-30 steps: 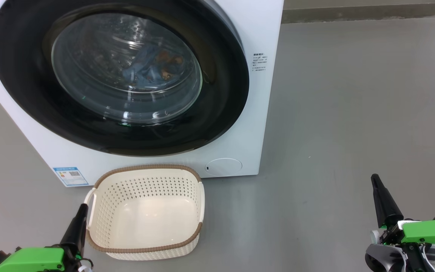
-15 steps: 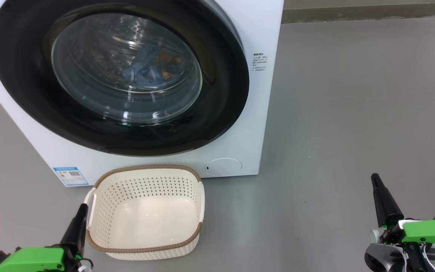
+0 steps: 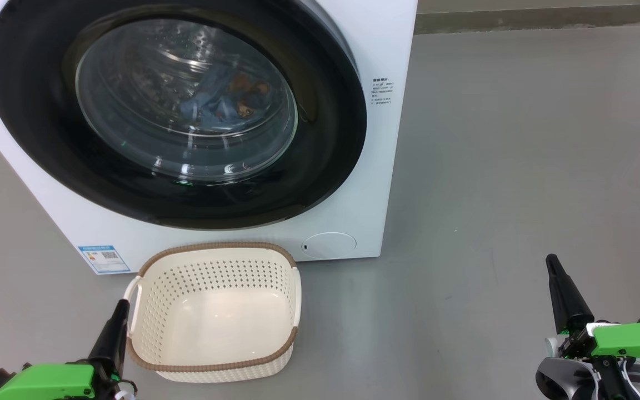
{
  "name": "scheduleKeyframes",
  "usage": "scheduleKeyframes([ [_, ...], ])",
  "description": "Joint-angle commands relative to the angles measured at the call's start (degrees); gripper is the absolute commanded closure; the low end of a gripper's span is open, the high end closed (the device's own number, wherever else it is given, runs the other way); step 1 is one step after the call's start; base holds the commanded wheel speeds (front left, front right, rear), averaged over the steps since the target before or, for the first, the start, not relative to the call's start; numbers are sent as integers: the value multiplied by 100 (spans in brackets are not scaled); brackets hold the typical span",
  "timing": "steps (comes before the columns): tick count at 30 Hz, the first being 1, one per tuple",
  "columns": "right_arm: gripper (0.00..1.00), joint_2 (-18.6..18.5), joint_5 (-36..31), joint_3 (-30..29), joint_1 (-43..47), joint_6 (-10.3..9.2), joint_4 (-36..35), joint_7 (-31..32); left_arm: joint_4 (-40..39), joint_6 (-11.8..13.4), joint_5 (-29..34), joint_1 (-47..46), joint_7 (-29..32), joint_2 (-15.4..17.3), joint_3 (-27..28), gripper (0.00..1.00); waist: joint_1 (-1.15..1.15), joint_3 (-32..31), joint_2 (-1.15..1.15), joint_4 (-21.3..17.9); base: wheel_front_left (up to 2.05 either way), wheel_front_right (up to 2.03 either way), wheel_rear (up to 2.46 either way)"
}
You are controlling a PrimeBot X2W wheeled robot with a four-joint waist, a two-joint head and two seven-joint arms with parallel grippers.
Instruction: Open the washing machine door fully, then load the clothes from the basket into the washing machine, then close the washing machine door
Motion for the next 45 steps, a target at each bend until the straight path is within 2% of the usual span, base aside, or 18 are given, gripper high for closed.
scheduleKeyframes([
  [1,100,-115,102,136,10,9,-184,-61,-178,6,-43,-238,27,77,197,100,0,0,0,0,0,0,0],
  [45,100,-713,751,874,-40,9,-474,-683,-194,8,-45,-232,27,76,196,100,0,8,0,1,0,0,0],
])
